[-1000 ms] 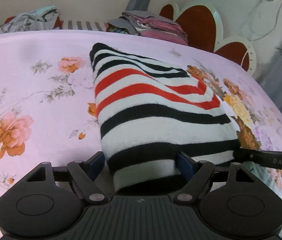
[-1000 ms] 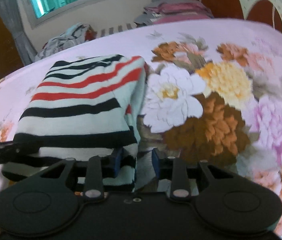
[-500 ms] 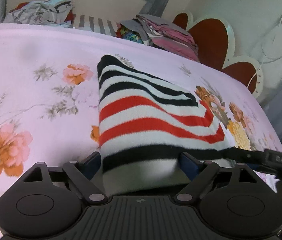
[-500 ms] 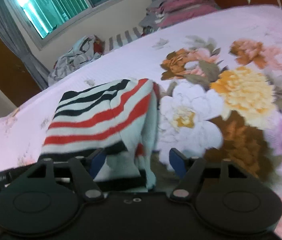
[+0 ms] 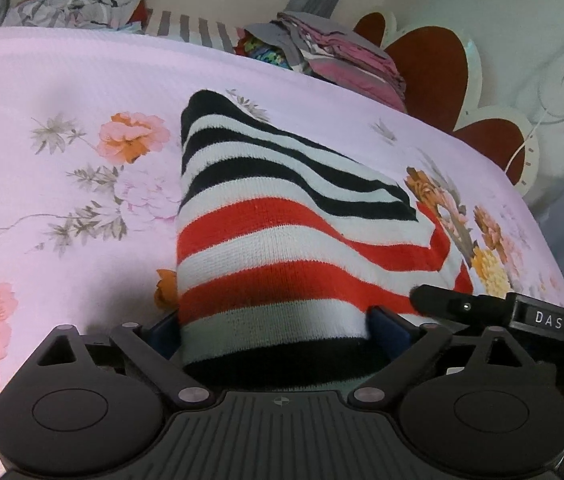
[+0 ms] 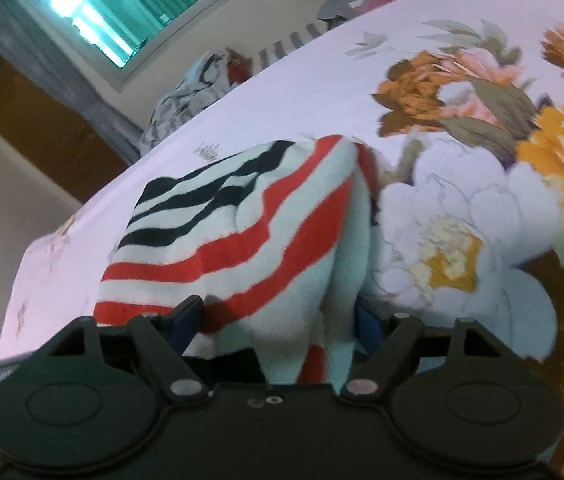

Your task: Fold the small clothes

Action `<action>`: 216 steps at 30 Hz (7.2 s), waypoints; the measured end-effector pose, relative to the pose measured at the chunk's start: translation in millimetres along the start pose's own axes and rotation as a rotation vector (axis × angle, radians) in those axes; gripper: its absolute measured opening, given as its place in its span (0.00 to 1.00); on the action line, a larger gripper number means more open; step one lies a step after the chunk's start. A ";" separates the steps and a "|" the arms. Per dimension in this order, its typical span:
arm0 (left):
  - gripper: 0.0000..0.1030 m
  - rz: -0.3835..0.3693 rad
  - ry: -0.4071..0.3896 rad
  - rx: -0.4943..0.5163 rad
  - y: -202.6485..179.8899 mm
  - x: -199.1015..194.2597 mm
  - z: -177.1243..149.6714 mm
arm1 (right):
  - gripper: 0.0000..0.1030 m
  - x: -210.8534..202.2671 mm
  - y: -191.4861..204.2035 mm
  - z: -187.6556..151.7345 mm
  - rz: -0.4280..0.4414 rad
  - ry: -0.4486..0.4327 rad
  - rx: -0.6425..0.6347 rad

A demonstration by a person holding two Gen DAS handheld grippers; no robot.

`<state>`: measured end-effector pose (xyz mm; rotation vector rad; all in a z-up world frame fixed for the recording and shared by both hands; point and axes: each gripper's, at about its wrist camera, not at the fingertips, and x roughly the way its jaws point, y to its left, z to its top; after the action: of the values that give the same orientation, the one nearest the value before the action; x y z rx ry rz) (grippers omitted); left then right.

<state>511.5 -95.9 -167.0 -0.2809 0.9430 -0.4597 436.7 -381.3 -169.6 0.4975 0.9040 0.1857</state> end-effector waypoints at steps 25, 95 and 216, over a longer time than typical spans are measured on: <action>0.54 -0.005 -0.142 0.044 28.8 -95.9 18.2 | 0.36 -19.8 89.1 -2.8 0.202 -0.061 0.027; 0.67 0.293 -0.251 0.101 375.8 -271.4 -24.3 | 0.31 154.8 432.5 -143.4 -0.005 -0.057 -0.309; 1.00 0.653 -0.426 0.026 134.0 -589.1 -238.9 | 1.00 -220.4 459.5 -339.9 -0.081 -0.349 -0.495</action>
<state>52.6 304.0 60.0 -0.0317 0.5619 0.1870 57.1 53.9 35.1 0.0273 0.5084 0.2320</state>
